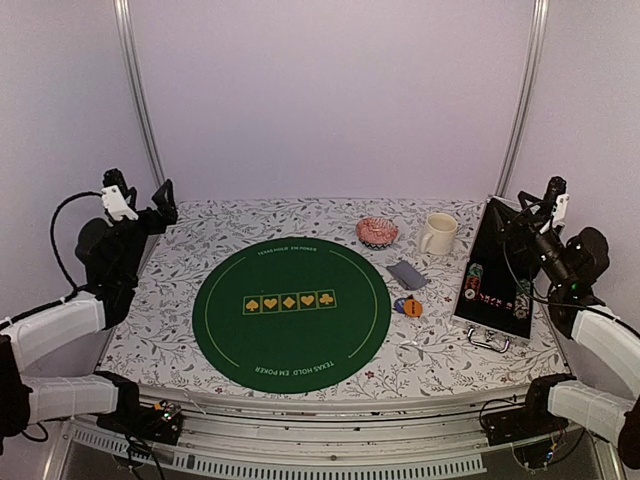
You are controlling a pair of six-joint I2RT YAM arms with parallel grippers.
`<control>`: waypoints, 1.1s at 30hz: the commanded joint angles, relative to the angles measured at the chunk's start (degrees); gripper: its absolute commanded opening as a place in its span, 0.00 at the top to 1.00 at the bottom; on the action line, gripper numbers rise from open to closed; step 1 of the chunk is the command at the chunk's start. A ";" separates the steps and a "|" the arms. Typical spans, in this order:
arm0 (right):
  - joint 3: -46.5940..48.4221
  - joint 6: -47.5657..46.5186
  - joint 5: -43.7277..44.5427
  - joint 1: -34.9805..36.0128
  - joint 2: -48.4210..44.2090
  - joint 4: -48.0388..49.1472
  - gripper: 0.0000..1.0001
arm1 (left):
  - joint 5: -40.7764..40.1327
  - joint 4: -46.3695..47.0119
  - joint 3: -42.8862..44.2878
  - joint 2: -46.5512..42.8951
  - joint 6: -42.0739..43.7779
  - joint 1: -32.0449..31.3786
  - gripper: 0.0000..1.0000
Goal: Distribute texas hold em gaming equipment
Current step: Pick up the dealer button from the center of the board.
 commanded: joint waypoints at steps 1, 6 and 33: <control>7.06 9.70 -15.31 5.41 1.20 -24.34 0.01 | 14.44 -24.23 11.95 -1.19 -7.47 -4.84 0.02; 18.07 5.43 2.79 23.84 8.67 -52.38 0.03 | 21.17 -54.09 30.40 3.16 -6.42 -11.71 0.02; 34.94 14.55 21.49 51.16 53.13 -89.10 0.01 | 14.90 -72.60 32.25 10.81 6.23 -26.86 0.02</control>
